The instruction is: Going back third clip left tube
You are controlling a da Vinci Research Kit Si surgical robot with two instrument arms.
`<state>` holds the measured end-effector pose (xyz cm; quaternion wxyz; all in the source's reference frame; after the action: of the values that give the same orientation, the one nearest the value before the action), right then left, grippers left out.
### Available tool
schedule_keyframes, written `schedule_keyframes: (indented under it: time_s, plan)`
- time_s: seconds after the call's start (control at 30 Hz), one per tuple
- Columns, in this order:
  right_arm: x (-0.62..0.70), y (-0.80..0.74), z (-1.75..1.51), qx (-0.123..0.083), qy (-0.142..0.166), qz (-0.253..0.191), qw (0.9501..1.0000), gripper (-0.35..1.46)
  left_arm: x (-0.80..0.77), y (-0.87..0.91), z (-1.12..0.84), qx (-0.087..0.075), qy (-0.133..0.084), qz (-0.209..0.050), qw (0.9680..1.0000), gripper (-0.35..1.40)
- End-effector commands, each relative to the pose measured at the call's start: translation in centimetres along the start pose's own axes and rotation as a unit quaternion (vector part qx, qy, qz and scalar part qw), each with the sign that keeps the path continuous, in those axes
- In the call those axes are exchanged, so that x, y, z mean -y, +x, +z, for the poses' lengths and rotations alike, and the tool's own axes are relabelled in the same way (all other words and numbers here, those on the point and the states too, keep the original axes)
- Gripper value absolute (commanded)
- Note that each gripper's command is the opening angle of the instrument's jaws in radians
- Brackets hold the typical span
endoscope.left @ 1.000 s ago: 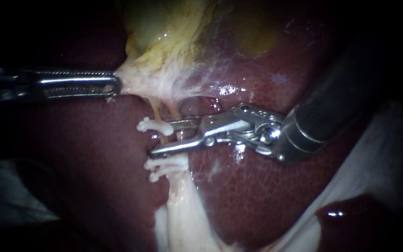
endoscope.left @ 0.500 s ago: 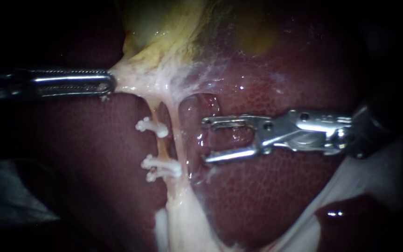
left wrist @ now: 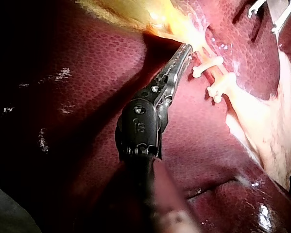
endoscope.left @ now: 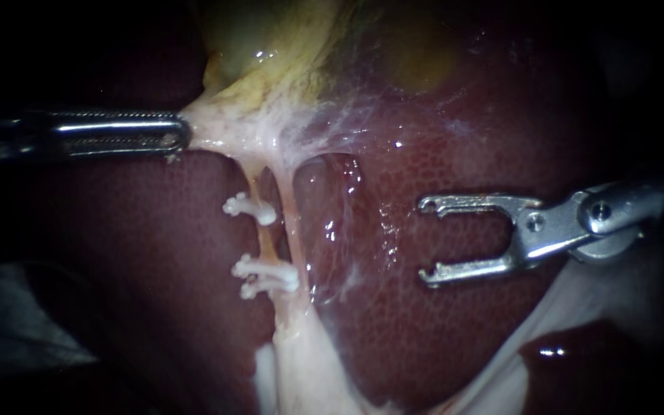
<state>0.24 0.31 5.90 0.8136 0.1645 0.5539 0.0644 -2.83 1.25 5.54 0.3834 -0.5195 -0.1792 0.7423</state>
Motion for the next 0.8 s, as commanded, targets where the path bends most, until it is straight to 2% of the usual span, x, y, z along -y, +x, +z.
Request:
schedule_keyframes:
  time_s: [0.03,0.23,0.43,0.6,0.8]
  plan:
    - [0.00,0.00,0.00,0.000,0.000,0.001,1.0000,0.50,0.00,-0.01,0.00,0.000,0.001,0.000,1.0000,-0.35]
    - [-0.01,-0.01,0.01,0.001,0.000,-0.002,1.0000,0.50,0.05,-0.07,0.07,-0.001,0.002,0.001,1.0000,-0.35]
    - [-0.03,-0.03,0.01,0.001,-0.002,-0.002,1.0000,0.50,0.16,-0.17,0.37,-0.005,0.010,0.004,0.9999,-0.35]
    - [-0.03,-0.04,0.01,0.000,0.000,-0.002,1.0000,0.50,0.30,-0.31,0.58,0.003,0.011,0.008,0.9999,-0.35]
    - [-0.03,-0.04,0.01,0.000,0.000,-0.002,1.0000,0.50,0.40,-0.40,0.67,0.007,0.012,0.011,0.9998,-0.35]
